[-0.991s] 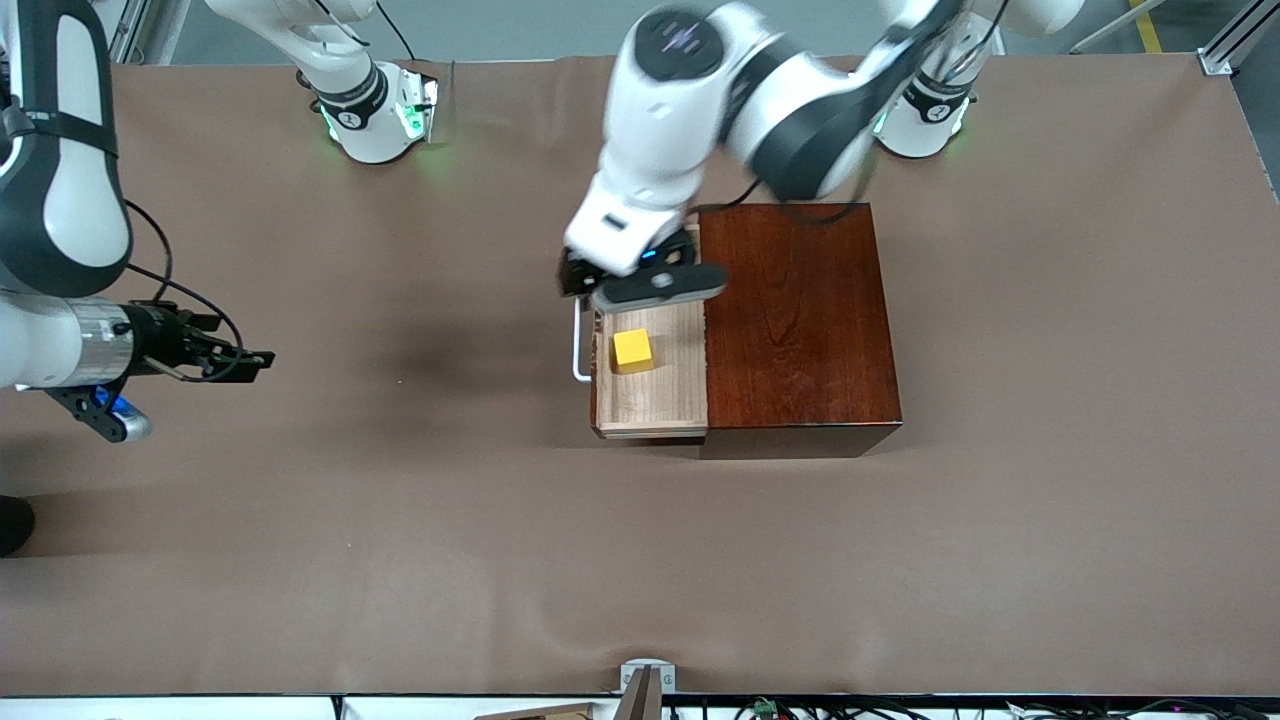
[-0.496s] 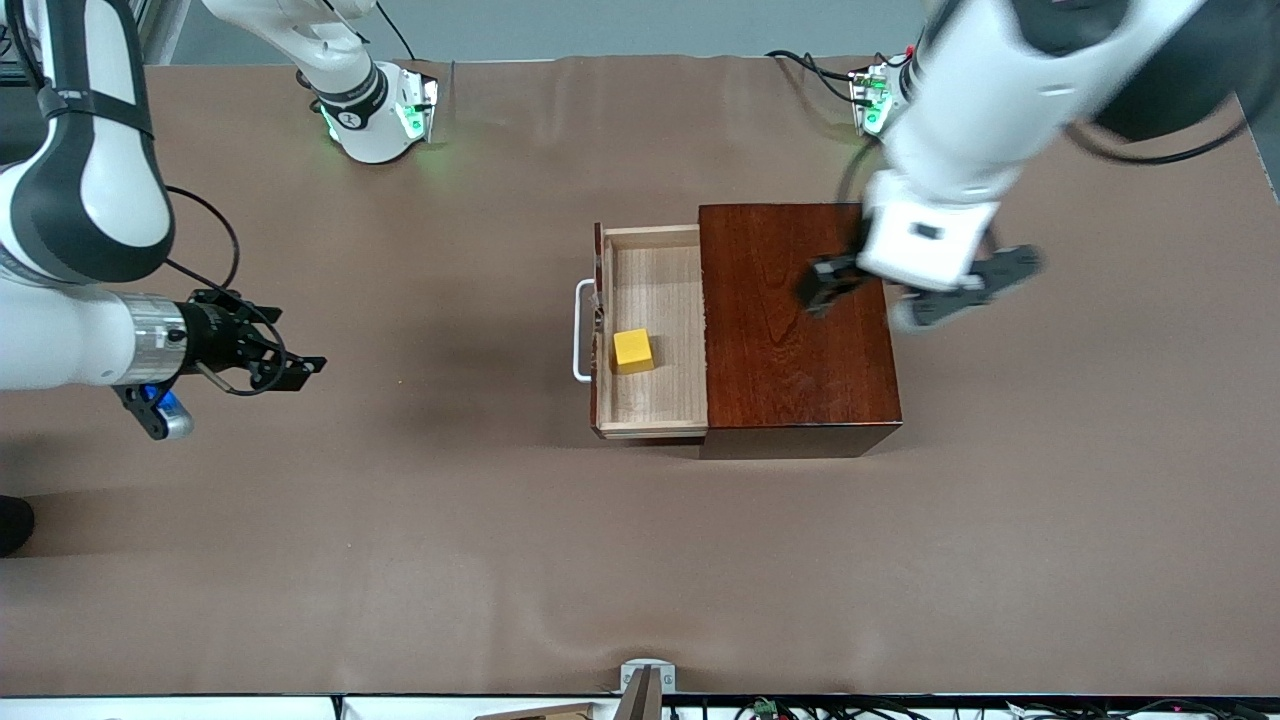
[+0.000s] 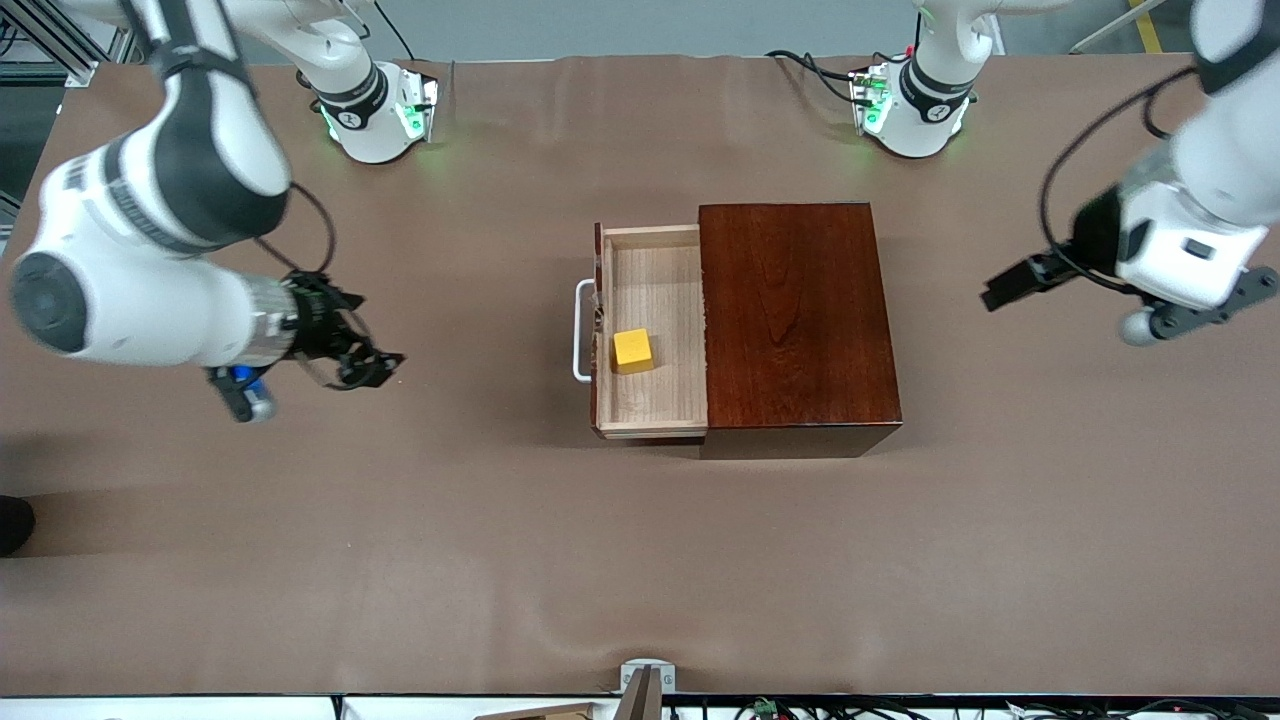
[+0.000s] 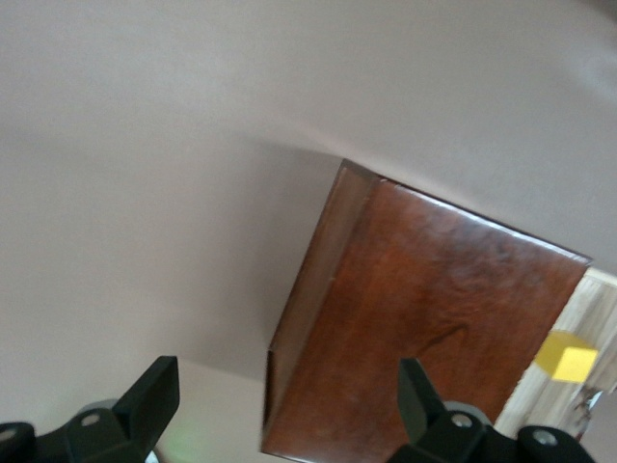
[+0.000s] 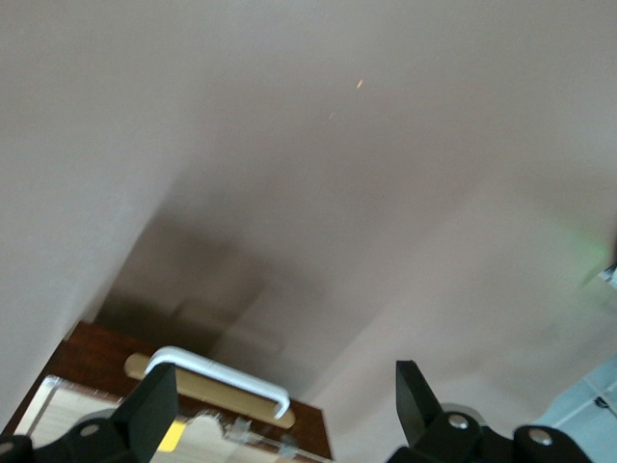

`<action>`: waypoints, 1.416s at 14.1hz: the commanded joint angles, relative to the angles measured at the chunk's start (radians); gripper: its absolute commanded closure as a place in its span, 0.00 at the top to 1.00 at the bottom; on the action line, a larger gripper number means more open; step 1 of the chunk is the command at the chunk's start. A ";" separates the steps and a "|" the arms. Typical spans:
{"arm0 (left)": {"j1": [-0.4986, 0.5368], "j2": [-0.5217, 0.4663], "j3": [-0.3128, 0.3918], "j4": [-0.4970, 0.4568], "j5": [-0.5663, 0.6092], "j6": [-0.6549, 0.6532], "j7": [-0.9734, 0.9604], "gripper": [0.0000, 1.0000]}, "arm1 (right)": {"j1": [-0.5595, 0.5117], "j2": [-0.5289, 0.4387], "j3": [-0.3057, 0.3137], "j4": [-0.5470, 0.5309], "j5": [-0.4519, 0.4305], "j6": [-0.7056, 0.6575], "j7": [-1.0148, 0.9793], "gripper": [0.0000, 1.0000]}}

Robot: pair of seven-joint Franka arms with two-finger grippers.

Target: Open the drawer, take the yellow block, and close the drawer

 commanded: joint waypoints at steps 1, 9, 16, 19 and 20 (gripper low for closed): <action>0.044 -0.040 -0.009 -0.076 -0.023 0.046 0.172 1.00 | 0.086 0.014 -0.009 0.028 0.009 0.051 0.153 1.00; 0.044 -0.051 -0.035 -0.077 0.130 0.089 0.492 1.00 | 0.275 0.100 -0.012 0.029 -0.008 0.274 0.417 1.00; 0.046 -0.044 -0.034 -0.074 0.129 0.089 0.476 1.00 | 0.397 0.203 -0.013 0.031 -0.074 0.489 0.653 1.00; 0.043 -0.044 -0.034 -0.070 0.129 0.089 0.473 1.00 | 0.450 0.243 -0.012 0.031 -0.152 0.529 0.777 1.00; 0.043 -0.044 -0.035 -0.070 0.129 0.089 0.473 1.00 | 0.462 0.255 -0.012 0.031 -0.155 0.541 0.801 1.00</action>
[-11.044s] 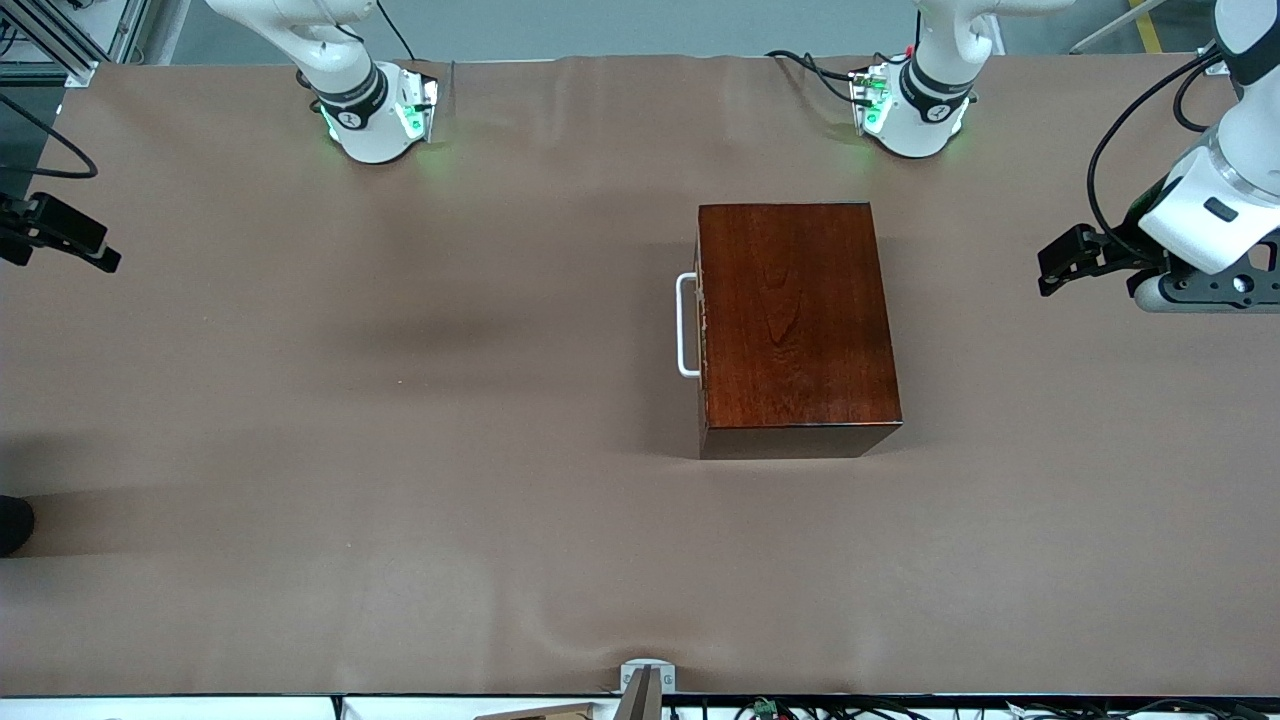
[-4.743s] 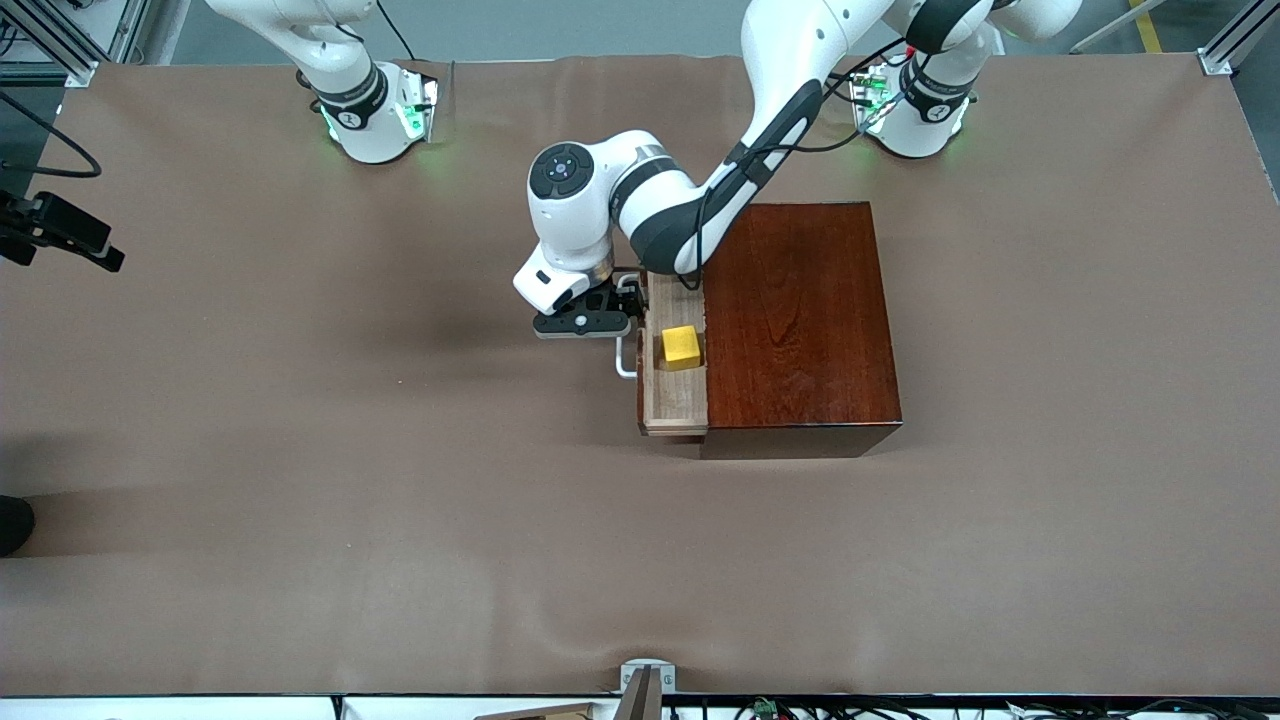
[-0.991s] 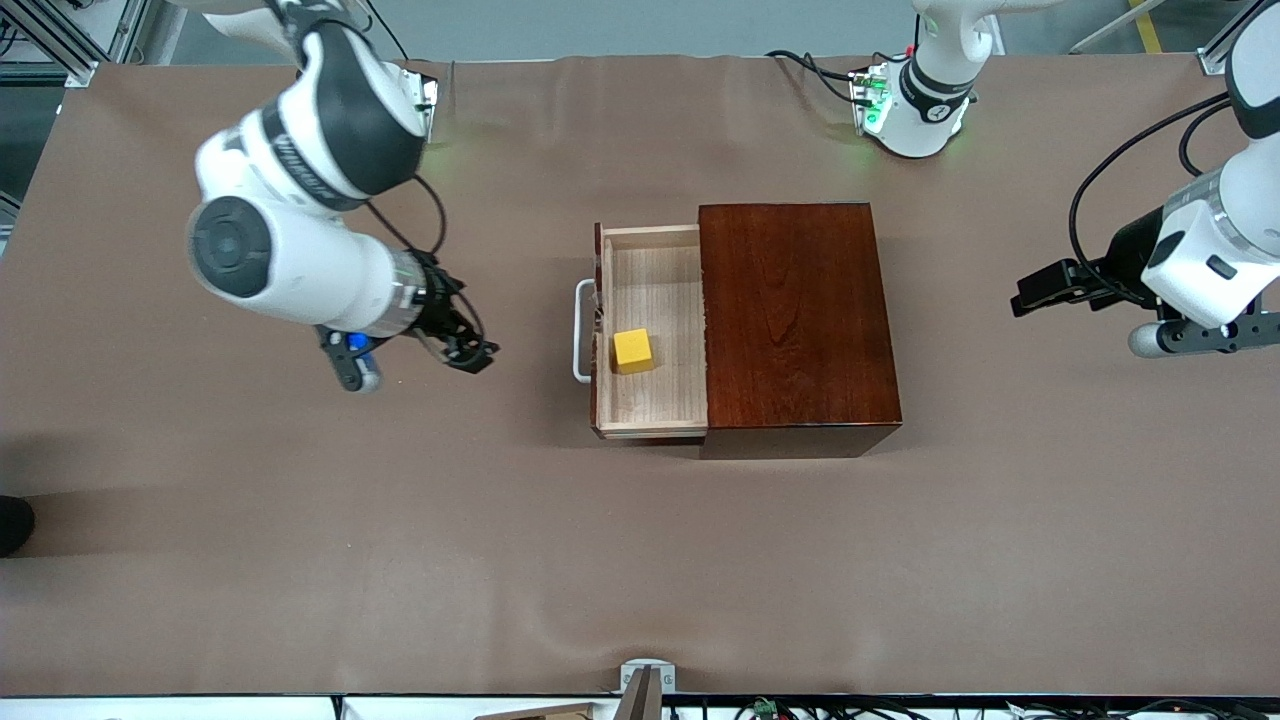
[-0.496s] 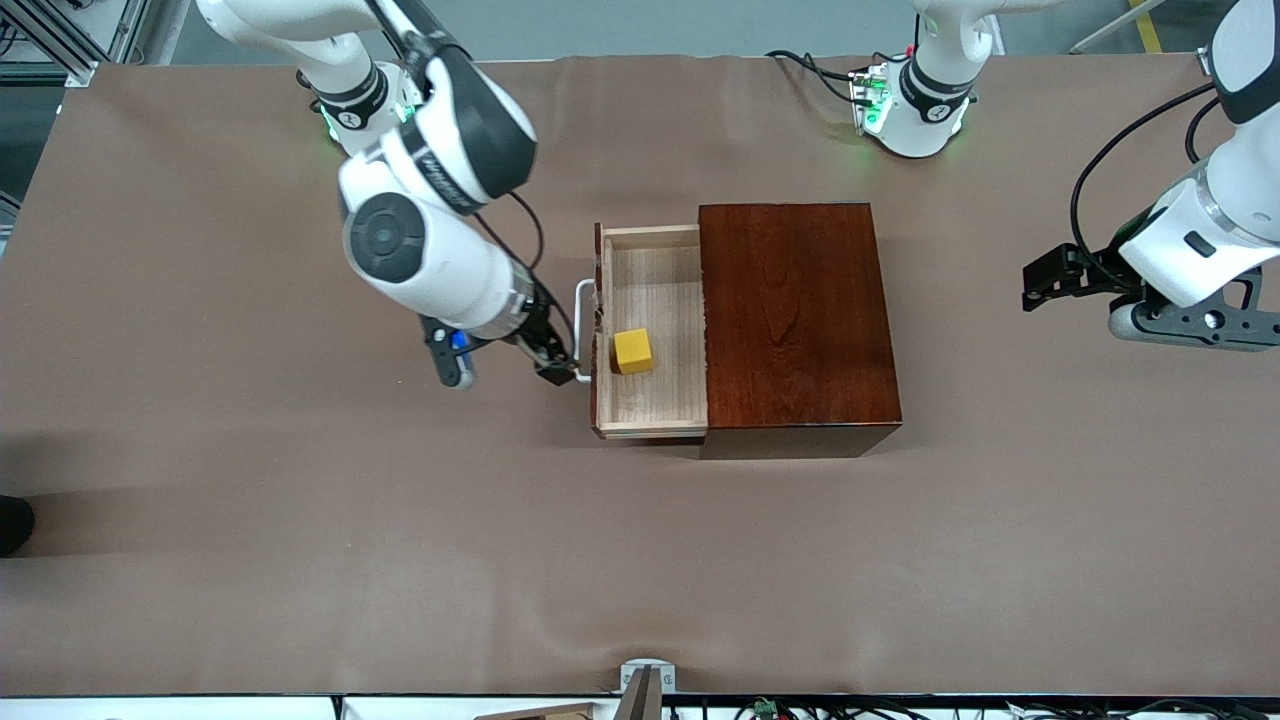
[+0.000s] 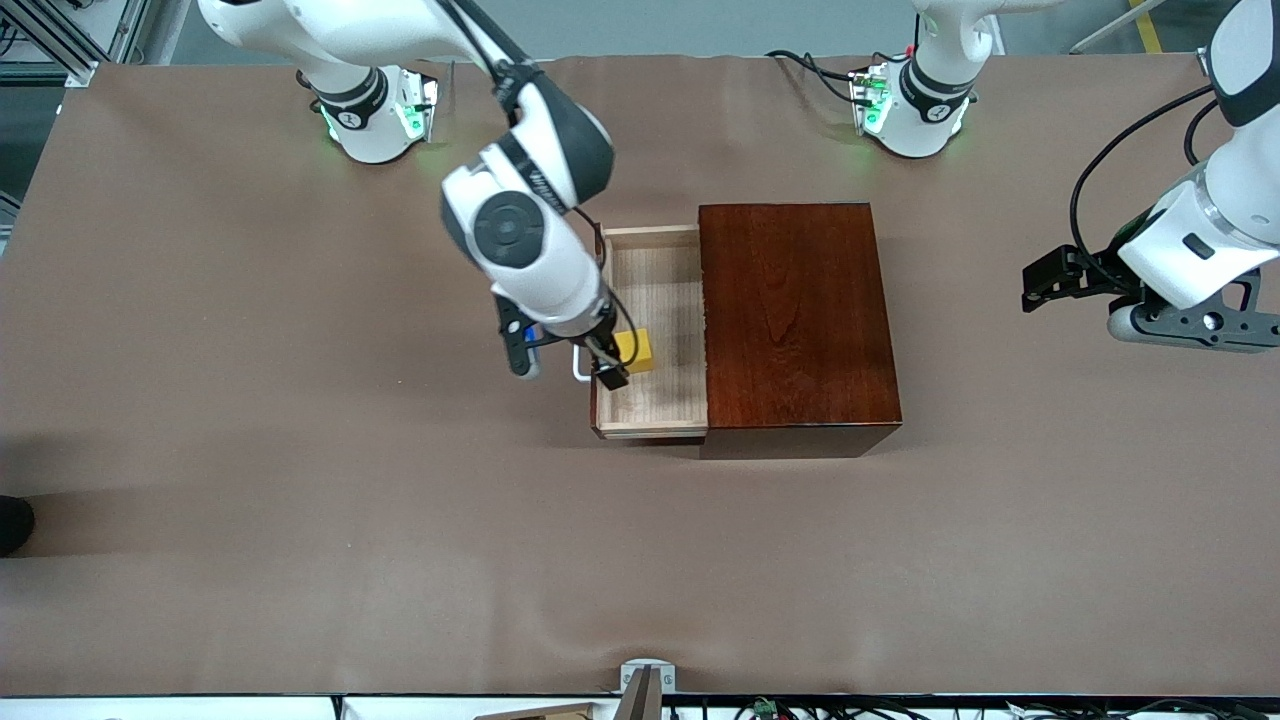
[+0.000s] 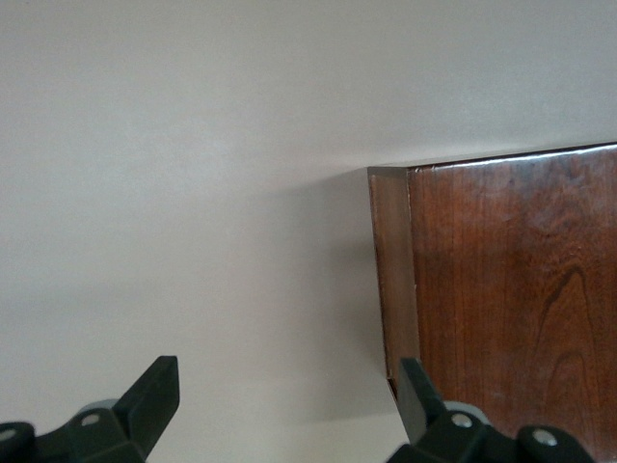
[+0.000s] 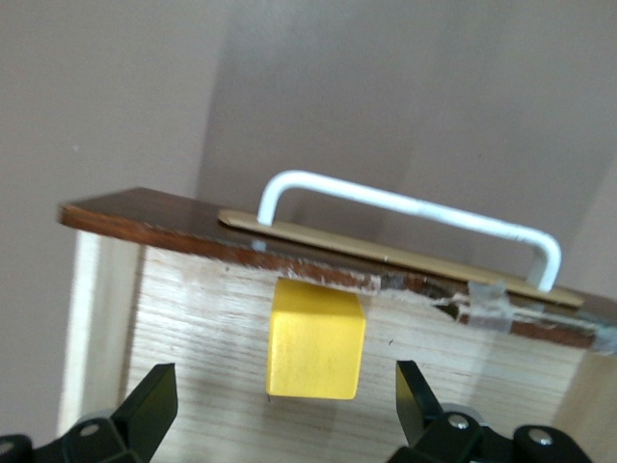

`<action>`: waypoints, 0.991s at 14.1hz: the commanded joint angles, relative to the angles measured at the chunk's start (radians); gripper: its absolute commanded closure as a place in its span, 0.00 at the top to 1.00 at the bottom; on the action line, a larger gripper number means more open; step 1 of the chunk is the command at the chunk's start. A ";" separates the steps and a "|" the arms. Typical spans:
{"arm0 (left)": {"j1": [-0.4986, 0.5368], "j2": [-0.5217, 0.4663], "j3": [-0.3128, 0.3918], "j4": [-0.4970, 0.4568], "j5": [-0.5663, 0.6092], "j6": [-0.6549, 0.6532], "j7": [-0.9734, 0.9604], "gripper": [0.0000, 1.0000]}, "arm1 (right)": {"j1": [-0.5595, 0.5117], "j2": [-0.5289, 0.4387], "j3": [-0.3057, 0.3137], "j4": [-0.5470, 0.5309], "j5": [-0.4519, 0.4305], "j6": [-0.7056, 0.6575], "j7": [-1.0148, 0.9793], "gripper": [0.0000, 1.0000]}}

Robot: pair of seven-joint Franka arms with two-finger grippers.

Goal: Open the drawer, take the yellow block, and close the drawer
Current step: 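Lower the right gripper and grasp the yellow cube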

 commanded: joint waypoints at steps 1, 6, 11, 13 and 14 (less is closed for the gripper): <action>0.004 -0.022 -0.006 -0.020 0.017 0.012 0.008 1.00 | 0.034 0.035 -0.010 0.026 -0.030 0.025 0.085 1.00; 0.005 -0.022 -0.006 -0.018 0.017 0.012 0.006 1.00 | 0.068 0.066 -0.011 0.021 -0.068 0.083 0.166 1.00; 0.007 -0.014 -0.006 -0.015 0.008 0.012 0.003 1.00 | 0.072 0.077 -0.011 0.010 -0.122 0.084 0.200 1.00; 0.007 -0.014 -0.004 -0.015 0.005 0.012 0.003 1.00 | 0.072 0.077 -0.011 -0.002 -0.123 0.084 0.202 1.00; 0.007 -0.014 -0.004 -0.015 0.005 0.012 0.003 1.00 | 0.072 0.077 -0.011 -0.006 -0.123 0.084 0.200 1.00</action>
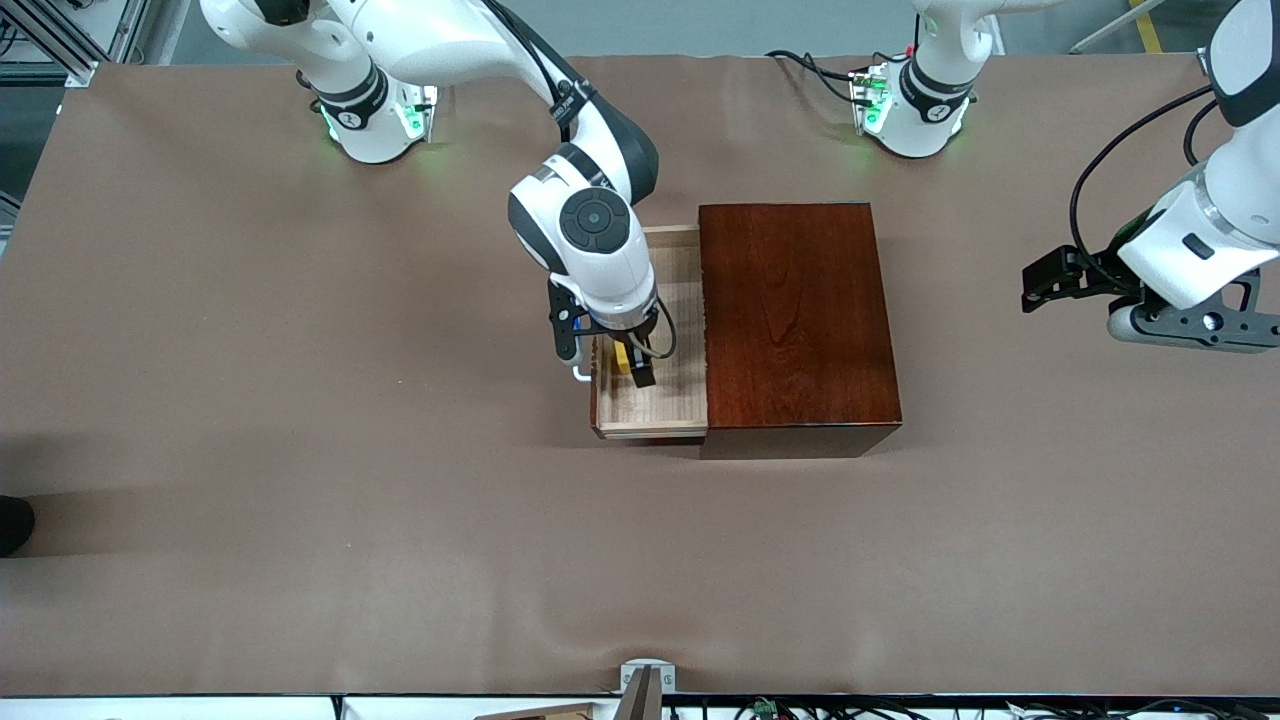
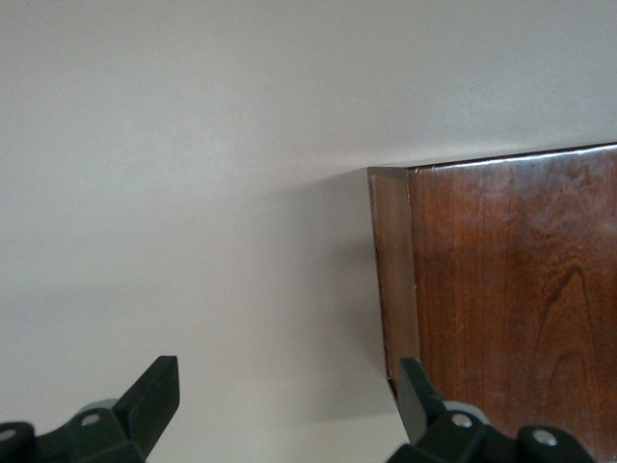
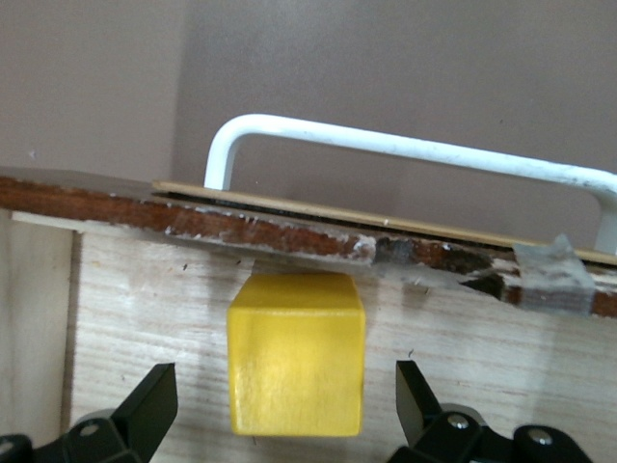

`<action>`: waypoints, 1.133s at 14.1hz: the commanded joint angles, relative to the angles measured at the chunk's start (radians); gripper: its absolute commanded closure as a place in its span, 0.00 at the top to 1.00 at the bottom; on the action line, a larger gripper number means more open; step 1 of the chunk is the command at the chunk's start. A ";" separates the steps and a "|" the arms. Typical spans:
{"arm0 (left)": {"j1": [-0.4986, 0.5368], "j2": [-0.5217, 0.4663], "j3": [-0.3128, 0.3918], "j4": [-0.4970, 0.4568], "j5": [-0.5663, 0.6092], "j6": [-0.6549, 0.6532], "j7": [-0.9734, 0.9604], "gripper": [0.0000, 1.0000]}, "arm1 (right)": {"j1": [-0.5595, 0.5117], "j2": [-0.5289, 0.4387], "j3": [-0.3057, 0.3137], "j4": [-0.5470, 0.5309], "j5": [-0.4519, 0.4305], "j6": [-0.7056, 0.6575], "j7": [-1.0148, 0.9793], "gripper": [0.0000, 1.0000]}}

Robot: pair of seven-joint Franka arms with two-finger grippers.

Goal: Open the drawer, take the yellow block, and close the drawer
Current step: 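Lower the right gripper and grasp the yellow cube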

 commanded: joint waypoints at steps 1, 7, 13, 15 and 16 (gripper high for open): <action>0.010 -0.012 -0.004 -0.014 0.005 0.011 0.003 1.00 | 0.009 0.003 -0.006 -0.007 -0.026 0.003 0.026 1.00; 0.002 -0.008 0.011 -0.016 0.002 0.011 0.008 1.00 | 0.007 0.000 -0.006 -0.001 -0.026 0.001 0.026 0.00; -0.153 -0.008 0.181 -0.016 0.000 0.010 0.011 1.00 | -0.008 -0.020 -0.008 0.083 -0.024 -0.028 0.022 0.00; -0.150 -0.009 0.180 -0.016 0.000 0.008 0.011 1.00 | -0.014 -0.042 -0.011 0.097 -0.024 -0.071 0.022 0.00; -0.150 -0.009 0.180 -0.016 0.000 0.008 0.011 1.00 | -0.039 -0.049 -0.010 0.103 -0.021 -0.083 0.017 0.00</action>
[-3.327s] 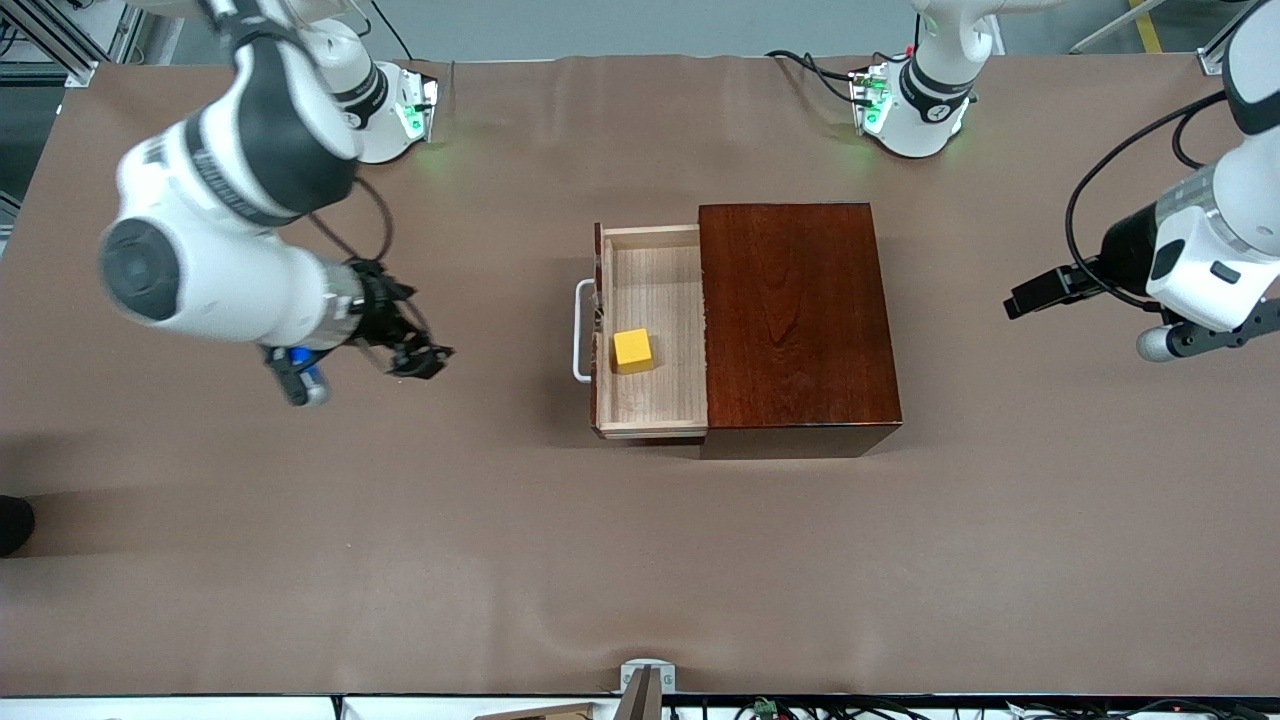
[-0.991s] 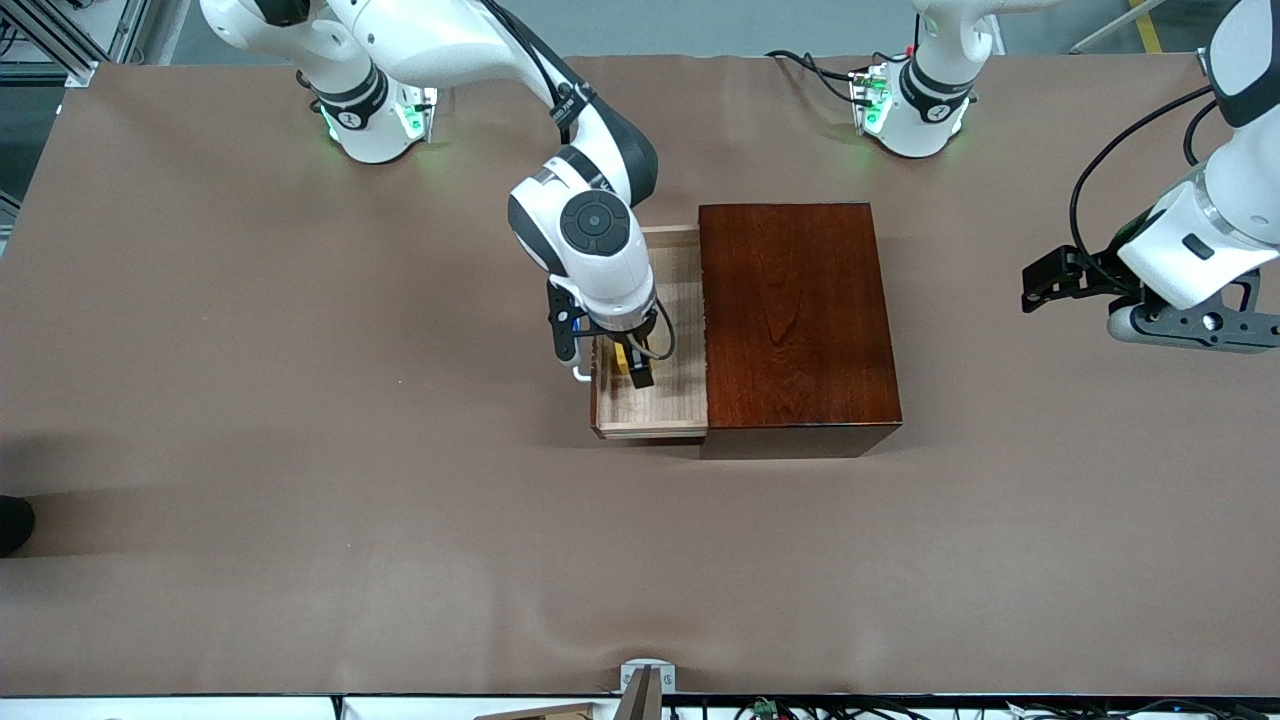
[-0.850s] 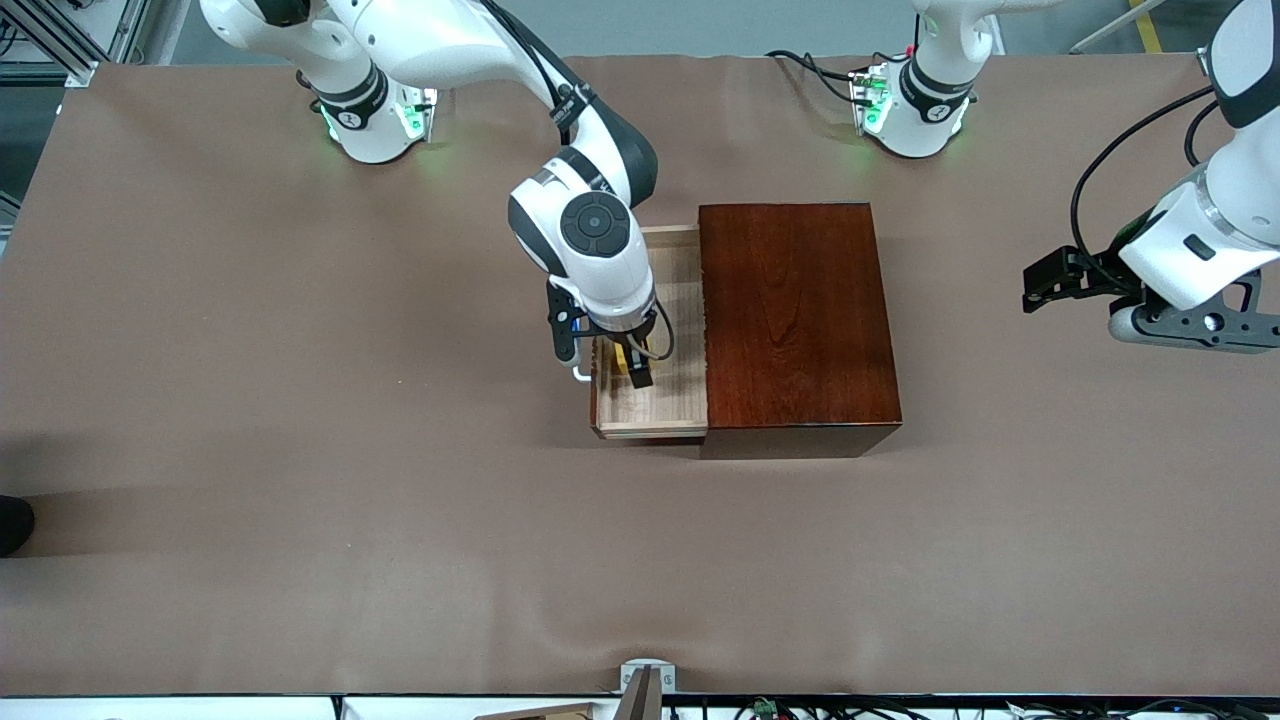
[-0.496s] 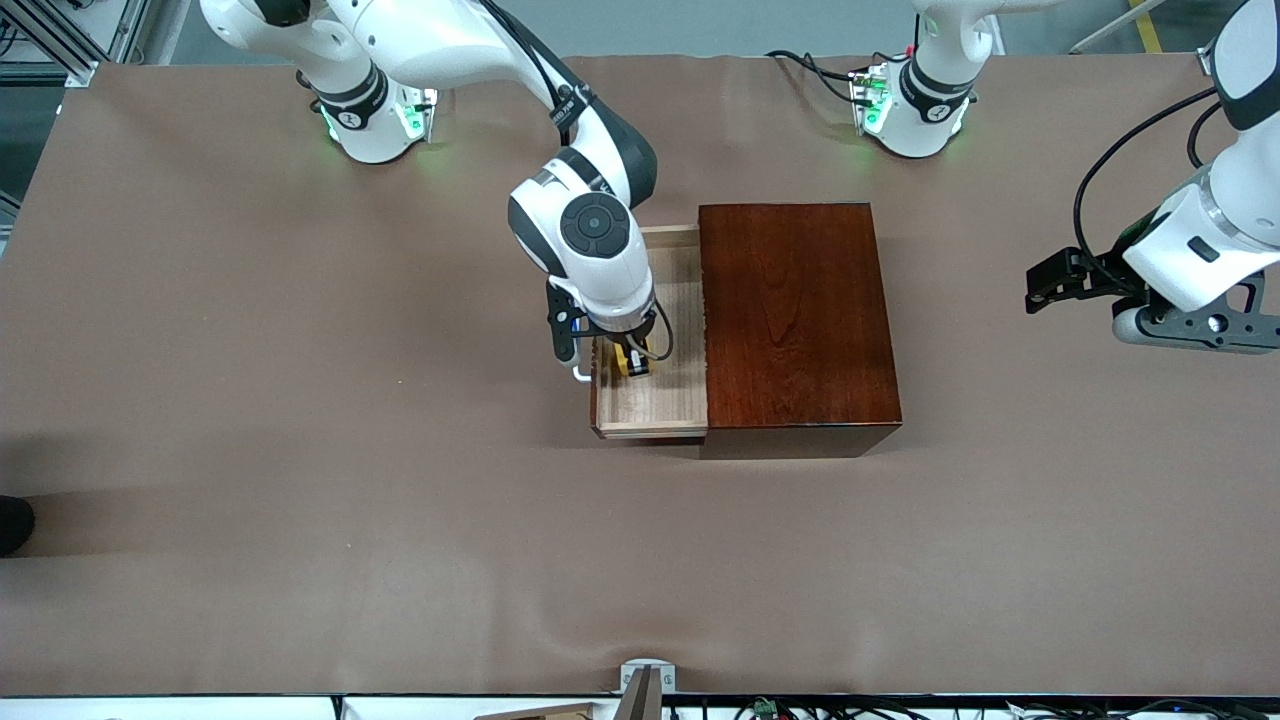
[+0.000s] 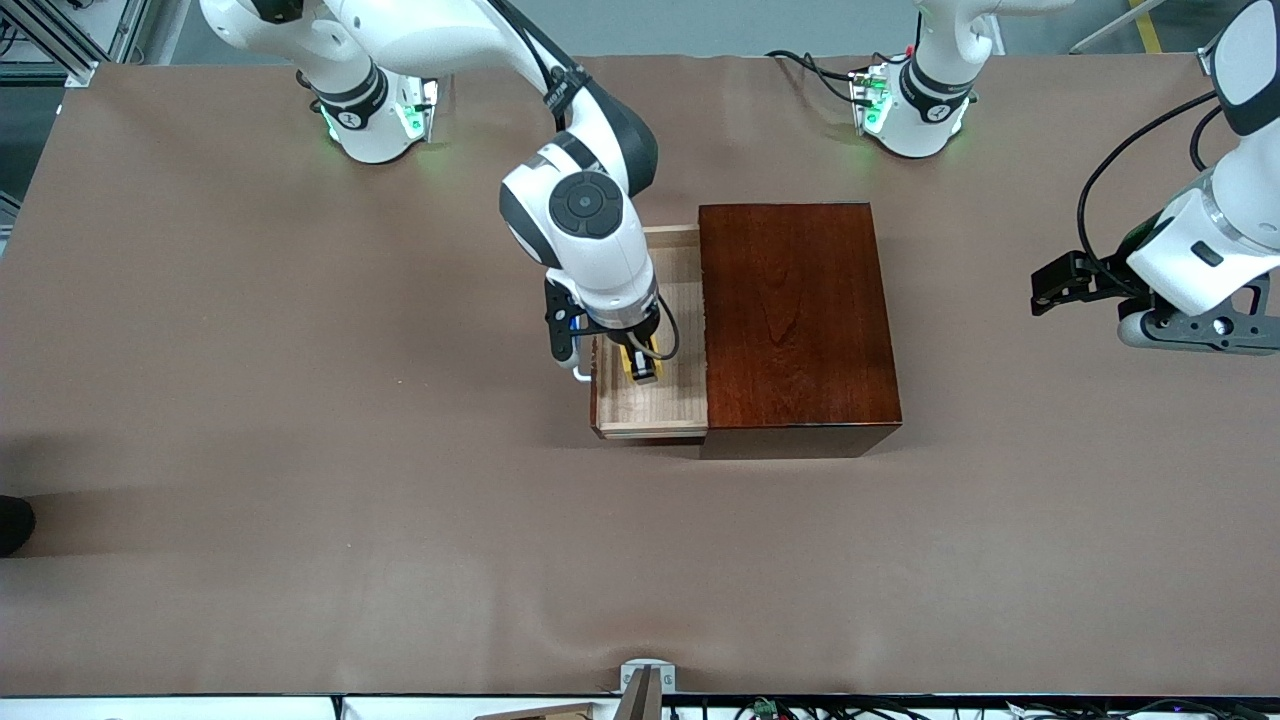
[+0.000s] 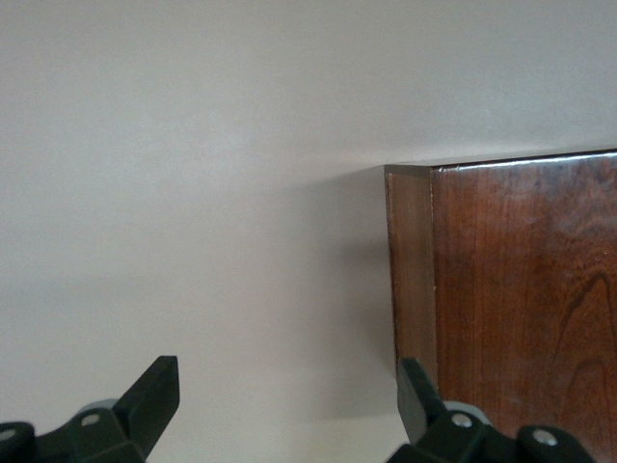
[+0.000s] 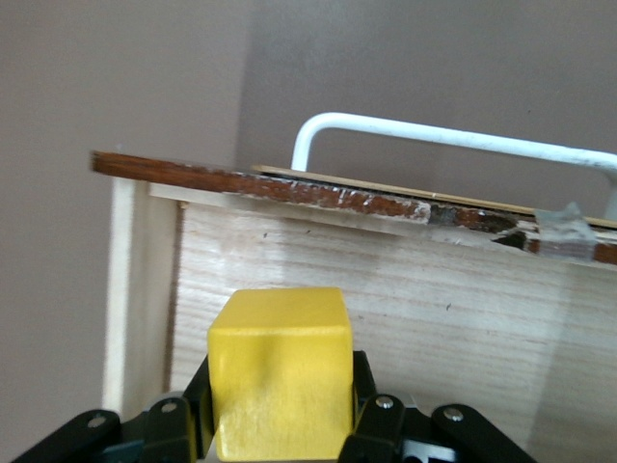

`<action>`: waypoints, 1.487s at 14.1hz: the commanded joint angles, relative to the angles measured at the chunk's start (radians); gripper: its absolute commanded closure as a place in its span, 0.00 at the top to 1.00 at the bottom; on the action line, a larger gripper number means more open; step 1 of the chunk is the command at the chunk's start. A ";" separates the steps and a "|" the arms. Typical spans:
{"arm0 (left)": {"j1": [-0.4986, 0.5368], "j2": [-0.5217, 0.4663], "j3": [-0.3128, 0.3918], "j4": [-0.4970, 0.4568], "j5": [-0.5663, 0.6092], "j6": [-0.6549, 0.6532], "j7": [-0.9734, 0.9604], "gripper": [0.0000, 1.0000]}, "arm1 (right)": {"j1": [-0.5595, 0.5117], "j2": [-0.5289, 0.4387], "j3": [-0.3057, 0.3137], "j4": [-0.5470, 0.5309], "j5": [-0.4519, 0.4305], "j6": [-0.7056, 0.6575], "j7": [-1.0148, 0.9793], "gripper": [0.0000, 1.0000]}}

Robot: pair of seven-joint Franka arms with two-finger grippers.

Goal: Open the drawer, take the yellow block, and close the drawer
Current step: 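Lift the yellow cube out of the drawer with the right gripper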

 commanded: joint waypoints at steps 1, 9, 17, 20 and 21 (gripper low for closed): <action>-0.012 -0.010 0.012 -0.008 0.000 0.008 0.011 1.00 | -0.062 -0.044 0.009 0.012 -0.015 -0.048 0.008 0.00; -0.010 -0.010 0.011 -0.006 -0.001 0.007 0.011 1.00 | -0.200 -0.158 0.009 0.001 -0.006 -0.228 -0.305 0.00; -0.012 -0.010 0.011 -0.005 -0.001 0.007 0.008 1.00 | -0.351 -0.288 0.008 -0.163 -0.007 -0.279 -0.739 0.00; -0.010 -0.007 0.011 -0.005 -0.001 0.010 0.006 1.00 | -0.432 -0.290 0.008 -0.168 -0.007 -0.351 -0.952 0.00; -0.010 -0.007 0.011 -0.002 -0.001 0.013 0.005 1.00 | -0.462 -0.288 0.008 -0.166 -0.007 -0.364 -1.014 0.00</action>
